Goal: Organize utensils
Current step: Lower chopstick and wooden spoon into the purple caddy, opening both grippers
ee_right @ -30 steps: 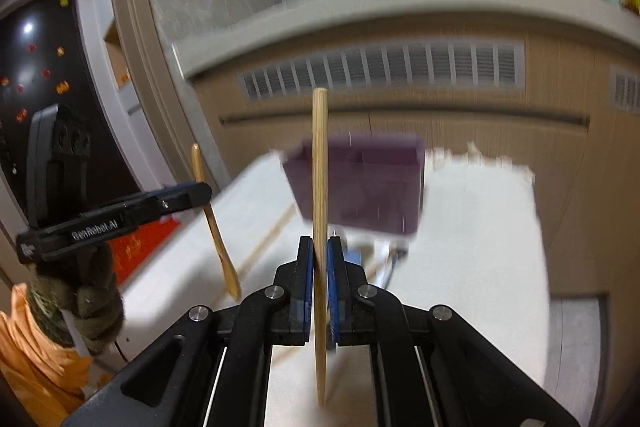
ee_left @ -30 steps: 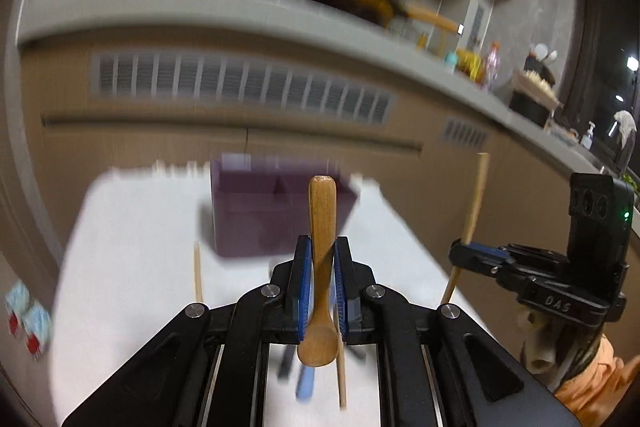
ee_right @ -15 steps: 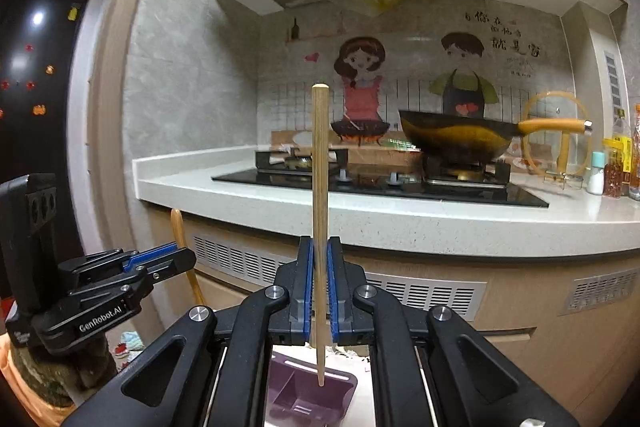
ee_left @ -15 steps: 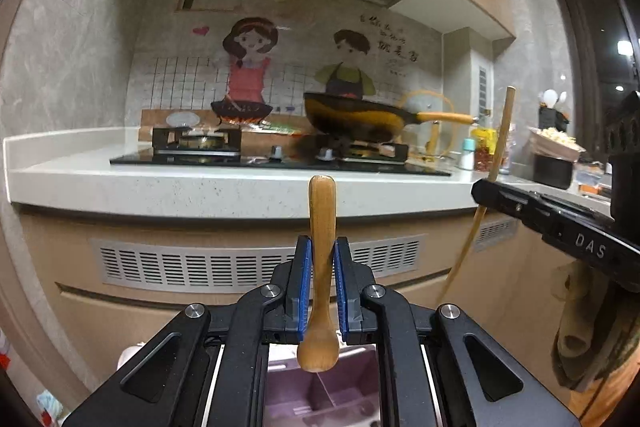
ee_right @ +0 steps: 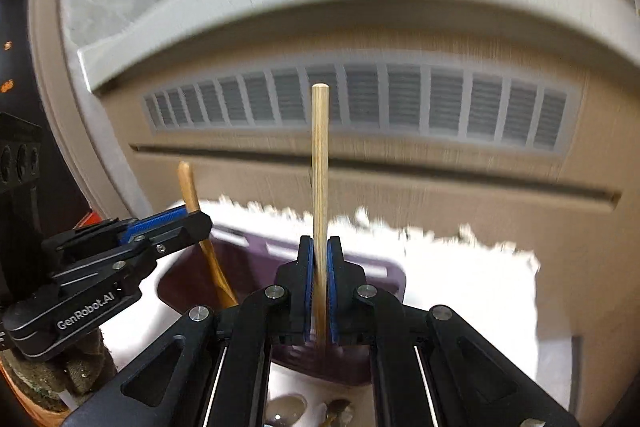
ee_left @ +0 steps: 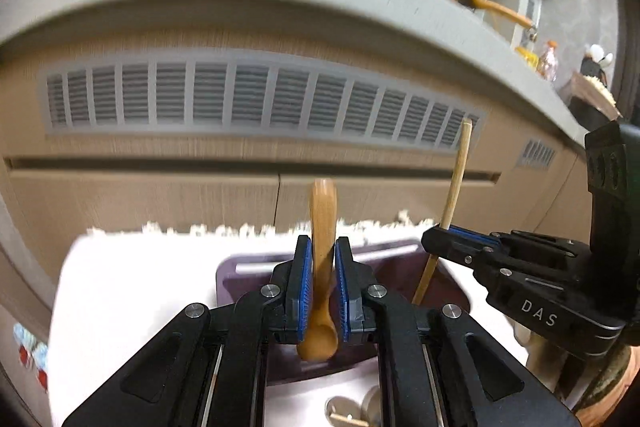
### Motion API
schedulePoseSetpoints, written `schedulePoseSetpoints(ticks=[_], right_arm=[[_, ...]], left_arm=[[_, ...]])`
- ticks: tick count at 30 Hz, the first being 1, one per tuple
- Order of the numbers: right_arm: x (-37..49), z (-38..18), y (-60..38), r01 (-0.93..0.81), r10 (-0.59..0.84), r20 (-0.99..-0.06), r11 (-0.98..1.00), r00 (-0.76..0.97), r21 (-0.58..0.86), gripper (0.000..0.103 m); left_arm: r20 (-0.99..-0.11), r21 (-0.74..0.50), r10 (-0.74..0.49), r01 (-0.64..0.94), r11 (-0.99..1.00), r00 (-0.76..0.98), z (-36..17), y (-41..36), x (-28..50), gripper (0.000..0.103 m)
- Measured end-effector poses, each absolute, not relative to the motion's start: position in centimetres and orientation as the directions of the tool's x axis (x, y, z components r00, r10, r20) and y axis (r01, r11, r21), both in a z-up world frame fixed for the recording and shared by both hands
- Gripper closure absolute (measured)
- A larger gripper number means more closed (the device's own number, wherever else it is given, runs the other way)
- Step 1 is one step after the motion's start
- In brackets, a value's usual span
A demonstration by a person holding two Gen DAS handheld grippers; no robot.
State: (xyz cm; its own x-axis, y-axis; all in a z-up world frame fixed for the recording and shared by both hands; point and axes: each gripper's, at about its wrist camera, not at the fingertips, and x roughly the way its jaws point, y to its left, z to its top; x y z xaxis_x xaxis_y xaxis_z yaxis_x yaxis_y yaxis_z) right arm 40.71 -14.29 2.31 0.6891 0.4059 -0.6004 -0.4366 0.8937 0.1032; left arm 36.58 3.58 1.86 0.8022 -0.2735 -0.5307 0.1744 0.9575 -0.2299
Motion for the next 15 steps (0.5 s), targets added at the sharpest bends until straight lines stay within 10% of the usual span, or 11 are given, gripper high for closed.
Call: schedulePoseSetpoints(ticks=[5, 15], right_arm=[[40.8, -0.3, -15.2, -0.418, 0.384, -0.647, 0.902, 0.659, 0.11, 0.056], [34.3, -1.4, -16.6, -0.401, 0.298, -0.617, 0.915, 0.728, -0.031, 0.026]], left_arm=[[-0.537, -0.26, -0.276, 0.154, 0.953, 0.797, 1.0, 4.9, 35.2, 0.065], [-0.59, -0.207, -0.278, 0.191, 0.96, 0.758, -0.3, 4.8, 29.0, 0.038]])
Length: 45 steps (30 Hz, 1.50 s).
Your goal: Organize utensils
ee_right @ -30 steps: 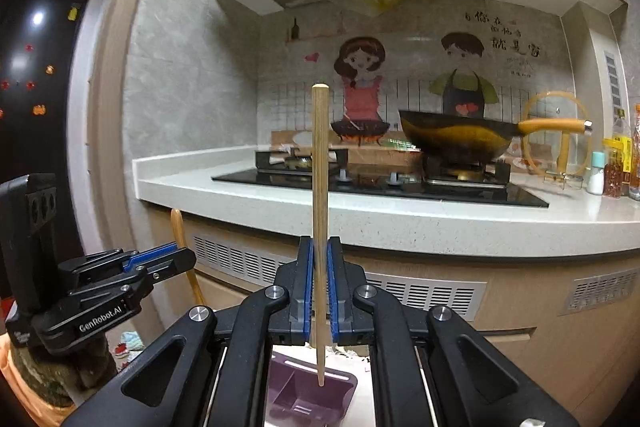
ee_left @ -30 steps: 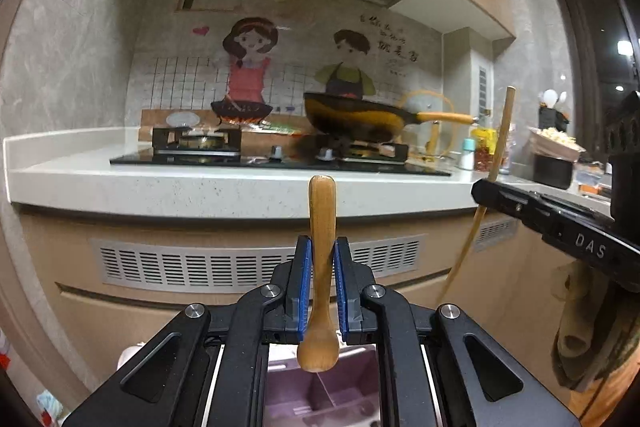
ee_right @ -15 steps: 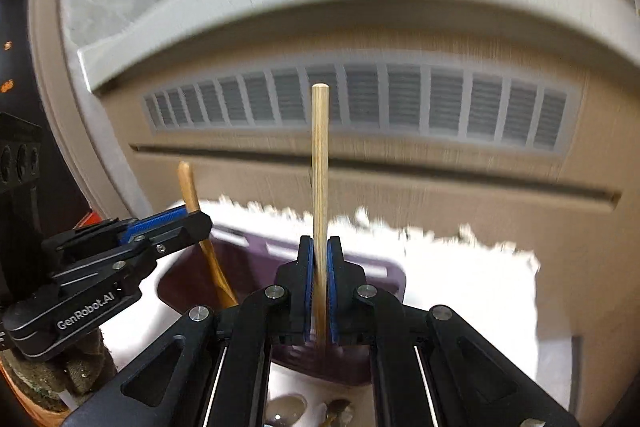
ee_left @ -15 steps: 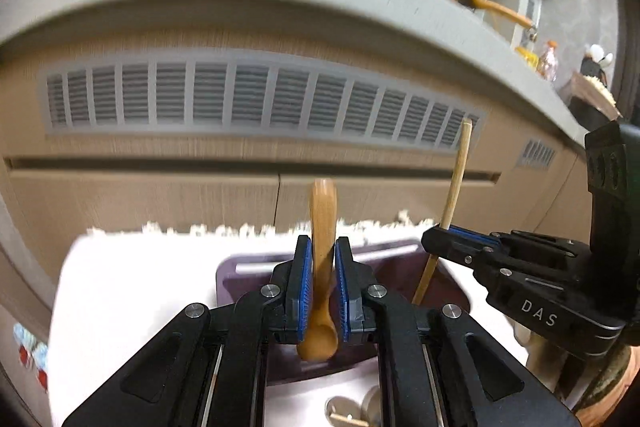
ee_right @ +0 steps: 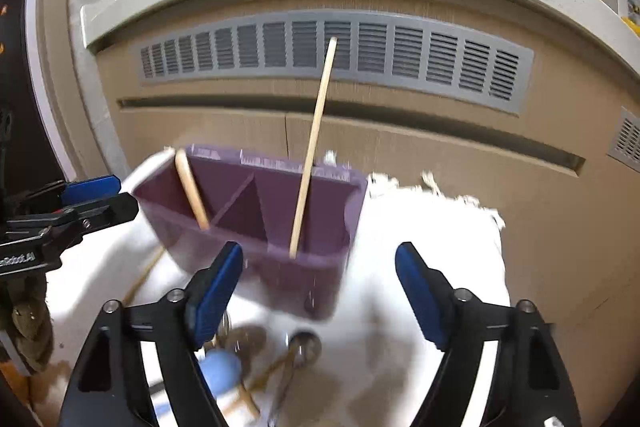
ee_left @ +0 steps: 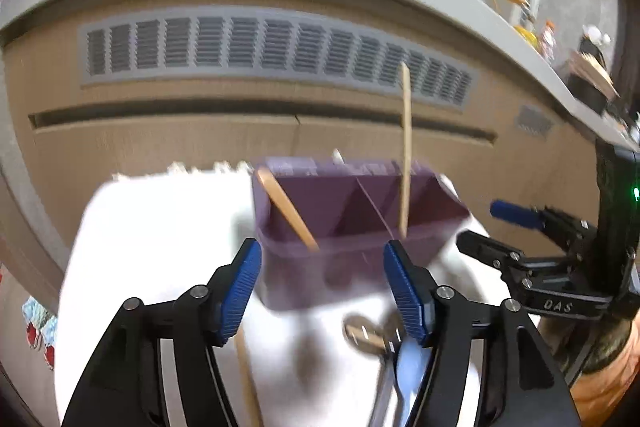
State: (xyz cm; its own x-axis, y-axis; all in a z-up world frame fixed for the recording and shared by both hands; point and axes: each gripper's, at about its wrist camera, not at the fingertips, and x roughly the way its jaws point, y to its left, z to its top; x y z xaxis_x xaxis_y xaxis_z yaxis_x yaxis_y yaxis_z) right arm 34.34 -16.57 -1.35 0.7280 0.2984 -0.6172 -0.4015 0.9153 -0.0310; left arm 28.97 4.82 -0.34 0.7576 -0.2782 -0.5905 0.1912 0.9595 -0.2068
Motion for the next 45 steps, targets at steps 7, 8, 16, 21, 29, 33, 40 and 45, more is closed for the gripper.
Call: schedulePoseSetpoints(ticks=[7, 8, 16, 21, 29, 33, 40, 45], right_arm=[[30.0, -3.6, -17.6, -0.4, 0.259, -0.645, 0.913, 0.719, -0.079, 0.023], [29.4, -3.7, -17.8, -0.392, 0.25, -0.642, 0.916, 0.725, -0.087, 0.019], [24.6, -3.9, -20.5, -0.276, 0.156, -0.553, 0.951, 0.818, -0.141, 0.001], [24.8, -4.2, -21.7, -0.254, 0.15, -0.579, 0.962, 0.802, -0.102, 0.001], [25.0, -5.4, -22.6, -0.248, 0.161, -0.618, 0.967, 0.769, -0.057, 0.001], [24.9, -5.8, -22.5, -0.254, 0.165, -0.635, 0.966, 0.755, -0.052, 0.001], [24.7, -5.8, -21.7, -0.287, 0.185, -0.657, 0.957, 0.731, -0.05, 0.001], [25.0, -6.0, -20.0, -0.333, 0.21, -0.678, 0.941, 0.704, -0.055, 0.001]], left_arm=[[-0.67, -0.17, -0.363, 0.342, 0.924, 0.648, -3.6, 0.5, 25.5, 0.037], [-0.679, -0.166, -0.377, 0.369, 0.914, 0.63, -4.1, -0.3, 25.0, 0.037], [-0.736, -0.147, -0.399, 0.447, 0.882, 0.546, -6.3, -4.2, 24.8, 0.037], [-0.769, -0.136, -0.36, 0.415, 0.9, 0.528, -7.2, -5.2, 26.2, 0.037], [-0.786, -0.091, -0.303, 0.384, 0.919, 0.538, -8.1, -5.9, 27.5, 0.047], [-0.782, -0.065, -0.284, 0.381, 0.922, 0.555, -7.8, -5.9, 27.2, 0.071], [-0.715, -0.13, -0.31, 0.317, 0.94, 0.627, -4.9, -2.2, 24.0, 0.073], [-0.673, -0.199, -0.285, 0.204, 0.959, 0.683, -3.3, 2.4, 21.6, 0.075]])
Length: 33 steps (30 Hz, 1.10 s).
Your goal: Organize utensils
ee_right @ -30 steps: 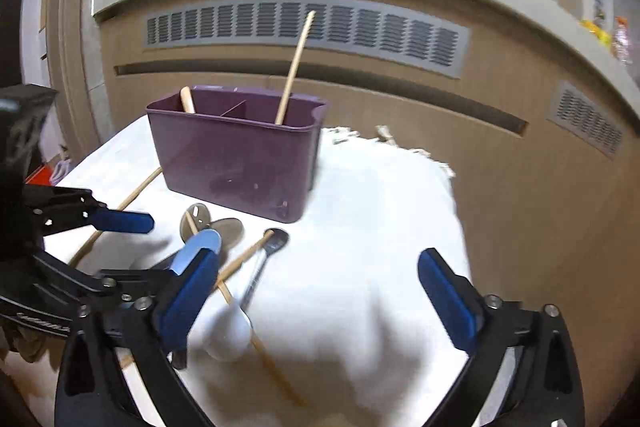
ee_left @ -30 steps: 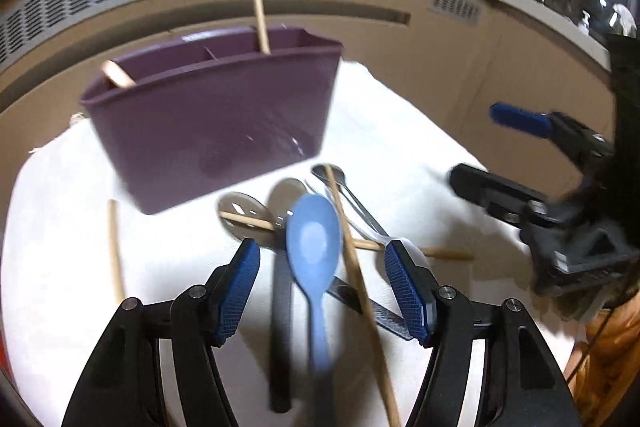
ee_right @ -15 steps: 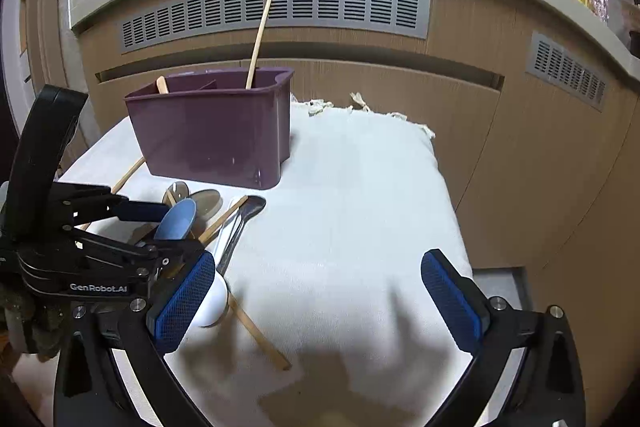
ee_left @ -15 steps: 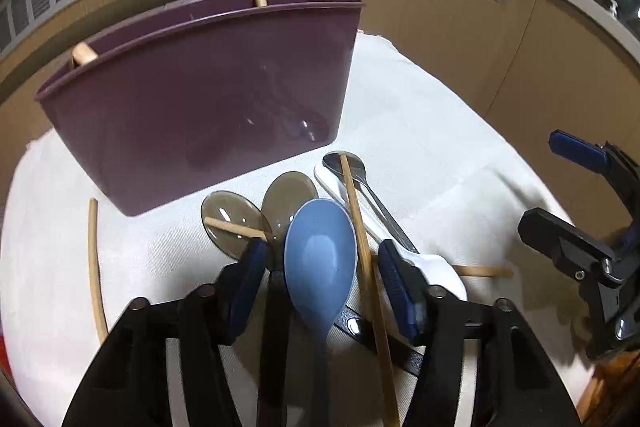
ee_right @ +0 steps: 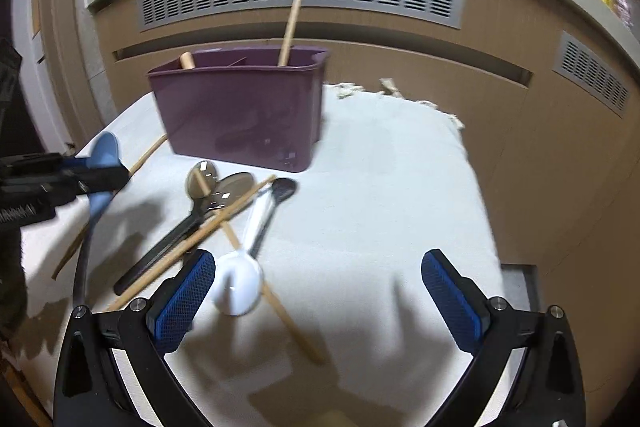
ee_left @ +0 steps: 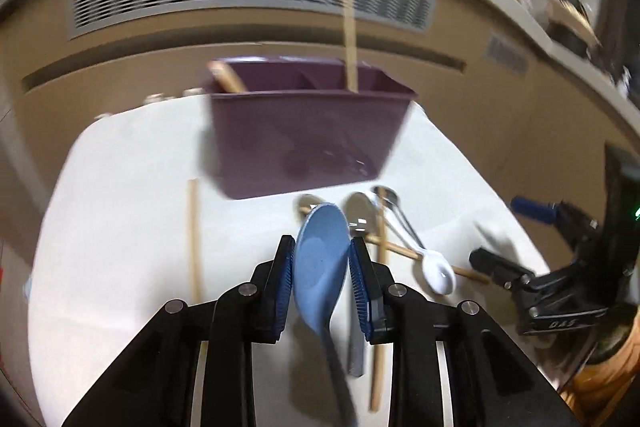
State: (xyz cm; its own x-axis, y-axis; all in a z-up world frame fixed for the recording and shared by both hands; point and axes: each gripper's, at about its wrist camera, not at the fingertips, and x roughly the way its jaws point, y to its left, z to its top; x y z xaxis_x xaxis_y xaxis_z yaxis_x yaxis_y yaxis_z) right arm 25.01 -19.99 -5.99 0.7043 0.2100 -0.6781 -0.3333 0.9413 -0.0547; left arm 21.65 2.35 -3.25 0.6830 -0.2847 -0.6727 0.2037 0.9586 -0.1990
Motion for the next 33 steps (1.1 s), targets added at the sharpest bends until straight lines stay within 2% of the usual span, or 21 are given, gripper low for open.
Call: schedulePoseSetpoints(ticks=[6, 7, 10, 12, 14, 17, 22, 24, 29, 30, 31, 33], right_arm=[[26.1, -5.7, -16.4, -0.405, 0.252, -0.692, 0.912, 0.676, -0.064, 0.001], [26.3, -5.5, -15.8, -0.416, 0.26, -0.691, 0.907, 0.674, -0.065, 0.005], [28.0, -5.2, -13.1, -0.465, 0.29, -0.709, 0.884, 0.643, -0.06, 0.024], [29.1, -5.6, -11.9, -0.476, 0.295, -0.733, 0.878, 0.613, -0.045, 0.031], [30.7, -6.6, -10.8, -0.47, 0.277, -0.764, 0.882, 0.582, -0.038, 0.044], [32.7, -7.9, -10.3, -0.429, 0.244, -0.801, 0.903, 0.546, -0.018, 0.056], [34.5, -8.7, -10.0, -0.367, 0.206, -0.826, 0.93, 0.525, -0.001, 0.057], [34.3, -8.6, -9.9, -0.355, 0.195, -0.832, 0.935, 0.52, -0.002, 0.057], [33.4, -9.4, -9.4, -0.369, 0.187, -0.835, 0.929, 0.517, -0.02, 0.058], [33.5, -9.3, -9.5, -0.37, 0.192, -0.835, 0.929, 0.516, -0.015, 0.06], [33.5, -9.2, -9.8, -0.372, 0.214, -0.837, 0.928, 0.504, 0.013, 0.067], [33.4, -9.2, -10.3, -0.377, 0.228, -0.835, 0.926, 0.5, 0.027, 0.069]], left_arm=[[-0.644, -0.246, -0.256, 0.122, 0.962, 0.721, -3.2, 5.9, 20.3, 0.075], [-0.641, -0.245, -0.253, 0.119, 0.962, 0.725, -3.2, 5.9, 20.3, 0.075], [-0.637, -0.251, -0.244, 0.102, 0.963, 0.731, -3.4, 6.5, 20.0, 0.075], [-0.645, -0.269, -0.234, 0.071, 0.961, 0.728, -3.6, 7.7, 19.9, 0.075], [-0.661, -0.274, -0.209, 0.028, 0.961, 0.721, -4.1, 8.9, 19.9, 0.075], [-0.684, -0.277, -0.177, -0.028, 0.96, 0.708, -5.0, 10.5, 19.8, 0.074], [-0.708, -0.297, -0.168, -0.073, 0.952, 0.686, -6.2, 11.6, 19.8, 0.07], [-0.713, -0.295, -0.168, -0.073, 0.953, 0.681, -6.4, 11.4, 19.8, 0.063], [-0.716, -0.29, -0.18, -0.052, 0.956, 0.674, -6.4, 10.7, 19.9, 0.06], [-0.718, -0.286, -0.181, -0.048, 0.957, 0.672, -6.4, 10.6, 19.8, 0.057], [-0.72, -0.281, -0.18, -0.044, 0.959, 0.67, -6.3, 10.4, 19.8, 0.056], [-0.724, -0.271, -0.18, -0.035, 0.962, 0.665, -6.3, 10.0, 19.8, 0.054]])
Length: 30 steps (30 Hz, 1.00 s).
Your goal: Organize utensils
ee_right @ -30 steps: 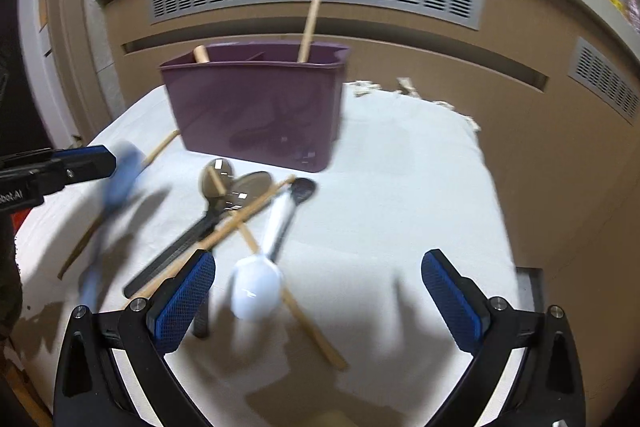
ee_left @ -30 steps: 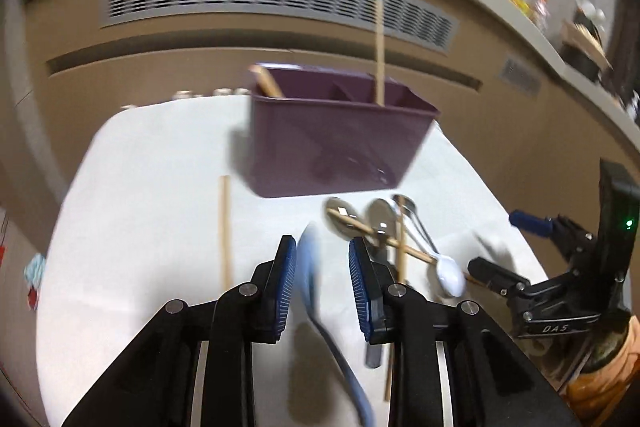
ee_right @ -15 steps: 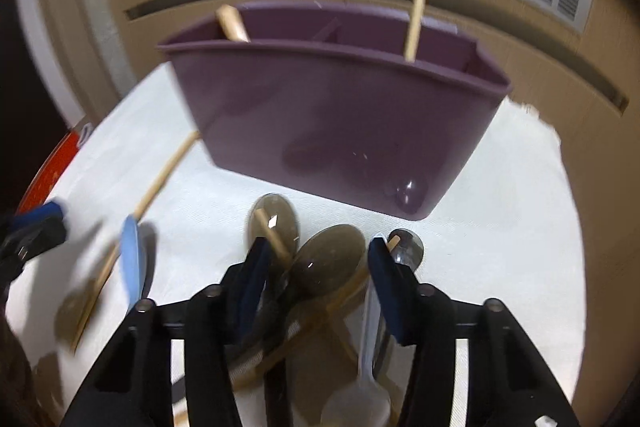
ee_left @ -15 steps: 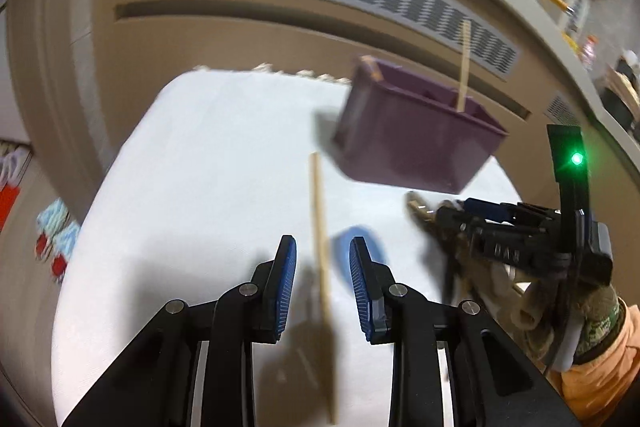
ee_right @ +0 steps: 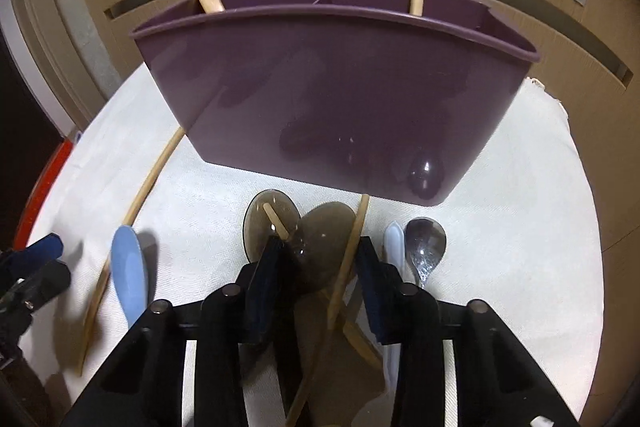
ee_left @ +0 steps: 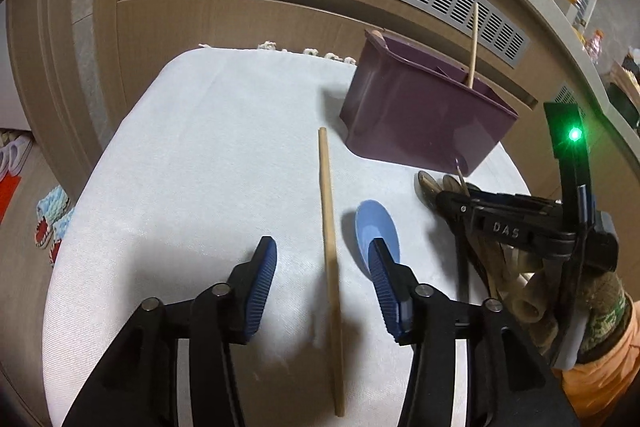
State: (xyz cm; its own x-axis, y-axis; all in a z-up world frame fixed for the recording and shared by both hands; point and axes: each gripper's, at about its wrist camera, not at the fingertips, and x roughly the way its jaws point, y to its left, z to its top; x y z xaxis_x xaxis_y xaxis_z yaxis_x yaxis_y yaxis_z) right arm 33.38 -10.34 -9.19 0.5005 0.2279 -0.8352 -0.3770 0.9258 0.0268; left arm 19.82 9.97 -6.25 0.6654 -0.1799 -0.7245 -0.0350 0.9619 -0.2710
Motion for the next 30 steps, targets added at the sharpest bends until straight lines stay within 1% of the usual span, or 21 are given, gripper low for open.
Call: schedulePoseSetpoints(ticks=[2, 11, 14, 18, 20, 24, 27, 28, 29, 30], right_arm=[[32.5, -8.7, -11.0, -0.387, 0.239, -0.82, 0.922, 0.52, 0.024, 0.071], [28.1, -4.7, -15.4, -0.407, 0.315, -0.735, 0.912, 0.601, 0.059, 0.07], [28.2, -3.9, -16.5, -0.391, 0.318, -0.715, 0.918, 0.623, 0.068, 0.071], [28.2, -3.5, -17.5, -0.372, 0.32, -0.696, 0.925, 0.642, 0.082, 0.07], [28.0, -3.6, -17.8, -0.373, 0.325, -0.691, 0.924, 0.646, 0.087, 0.07], [27.4, -3.8, -18.5, -0.376, 0.334, -0.677, 0.922, 0.656, 0.09, 0.07], [27.1, -4.0, -18.8, -0.375, 0.336, -0.672, 0.922, 0.659, 0.094, 0.07], [27.1, -4.0, -19.0, -0.373, 0.335, -0.673, 0.923, 0.66, 0.093, 0.07], [27.0, -4.0, -19.1, -0.373, 0.334, -0.673, 0.923, 0.66, 0.093, 0.07], [26.9, -4.0, -19.2, -0.373, 0.336, -0.672, 0.923, 0.66, 0.095, 0.07]], left_arm=[[-0.729, -0.265, -0.183, -0.025, 0.964, 0.659, -6.2, 9.5, 19.7, 0.053], [-0.766, -0.235, -0.216, 0.049, 0.971, 0.605, -6.4, 5.5, 20.2, 0.053], [-0.782, -0.227, -0.199, 0.026, 0.974, 0.591, -6.5, 4.9, 20.9, 0.053], [-0.806, -0.251, -0.204, -0.008, 0.968, 0.556, -7.0, 4.4, 22.4, 0.053], [-0.819, -0.24, -0.184, -0.034, 0.97, 0.543, -7.4, 4.3, 23.1, 0.053], [-0.841, -0.172, -0.091, -0.104, 0.98, 0.534, -8.1, 4.3, 24.7, 0.053], [-0.841, -0.14, -0.063, -0.103, 0.985, 0.538, -8.4, 4.0, 25.3, 0.053], [-0.84, -0.134, -0.064, -0.091, 0.987, 0.539, -8.4, 3.8, 25.4, 0.054], [-0.834, -0.127, -0.069, -0.069, 0.99, 0.547, -8.4, 3.4, 25.2, 0.057], [-0.831, -0.12, -0.069, -0.057, 0.991, 0.552, -8.4, 3.2, 25.2, 0.072]])
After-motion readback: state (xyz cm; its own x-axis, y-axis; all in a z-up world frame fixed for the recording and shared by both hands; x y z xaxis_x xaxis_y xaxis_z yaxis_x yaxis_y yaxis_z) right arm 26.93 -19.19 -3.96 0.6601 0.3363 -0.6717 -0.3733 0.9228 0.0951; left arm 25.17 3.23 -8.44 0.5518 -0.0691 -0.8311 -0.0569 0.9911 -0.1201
